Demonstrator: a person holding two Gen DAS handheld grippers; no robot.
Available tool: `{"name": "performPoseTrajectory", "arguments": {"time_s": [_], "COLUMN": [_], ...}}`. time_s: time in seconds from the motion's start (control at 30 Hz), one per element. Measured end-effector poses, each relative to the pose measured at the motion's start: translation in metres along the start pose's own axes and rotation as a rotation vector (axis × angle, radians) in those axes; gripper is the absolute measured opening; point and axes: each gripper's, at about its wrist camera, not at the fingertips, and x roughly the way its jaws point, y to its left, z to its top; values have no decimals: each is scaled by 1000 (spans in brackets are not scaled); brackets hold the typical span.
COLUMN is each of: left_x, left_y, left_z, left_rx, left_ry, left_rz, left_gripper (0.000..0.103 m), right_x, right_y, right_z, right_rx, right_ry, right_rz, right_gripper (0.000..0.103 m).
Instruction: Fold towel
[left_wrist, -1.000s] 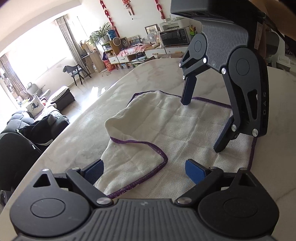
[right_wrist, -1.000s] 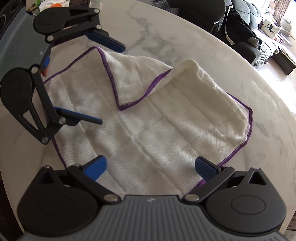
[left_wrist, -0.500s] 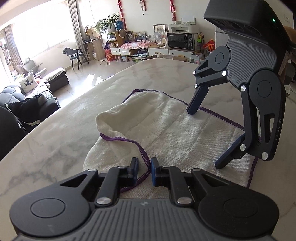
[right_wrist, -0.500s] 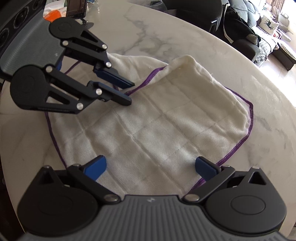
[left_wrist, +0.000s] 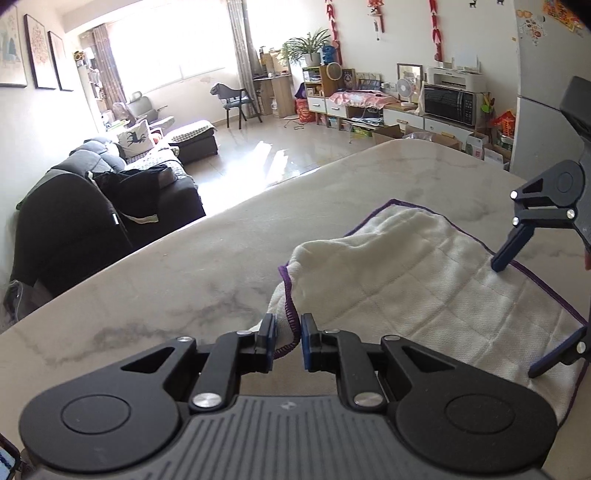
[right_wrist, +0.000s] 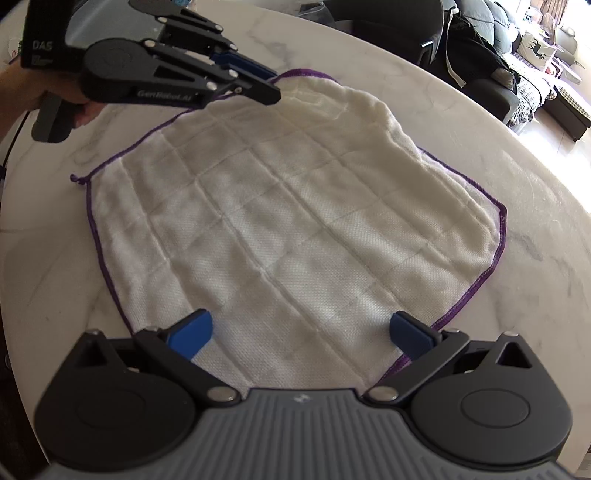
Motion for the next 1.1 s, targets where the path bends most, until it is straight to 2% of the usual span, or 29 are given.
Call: {"name": "performPoseTrajectory", "arguments": {"time_s": [0.17, 0.2, 0.23, 0.3, 0.33, 0.4, 0.57, 0.7, 0.77, 1.0, 1.1], "left_x": [12, 15, 18, 22, 23, 21, 18, 21, 24, 39, 47], "left_y": [23, 27, 29, 31, 31, 33, 41, 52, 55, 77, 86], "left_z": [4, 5, 6, 6, 6, 6, 6, 9, 11, 20, 25], "left_rx": [-58, -62, -65, -62, -58, -46, -73, -116, -137, -233, -272], "left_ry": [50, 69, 88, 108, 111, 105, 110, 125, 129, 126, 124], "left_rz": [111, 137, 159, 201, 218, 237, 214, 181, 166, 96, 73], "left_gripper": [18, 25, 45, 70, 76, 81, 81, 81, 81, 80, 74], "right_x": [0, 0, 0, 0, 0, 0, -5, -16, -19, -4, 4], "right_y": [-1, -1, -1, -1, -1, -1, -10, -41, -59, -99, -114], "right_z": [0, 0, -1, -1, -1, -1, 4, 15, 22, 36, 41], "right_rx": [3, 3, 4, 5, 5, 6, 20, 133, 195, 319, 366], "right_ry": [0, 0, 0, 0, 0, 0, -24, -83, -106, -122, -125], "right_rz": [1, 2, 2, 2, 3, 3, -34, -56, -71, -126, -147], "right_gripper": [103, 103, 103, 103, 103, 103, 103, 102, 98, 73, 65]}}
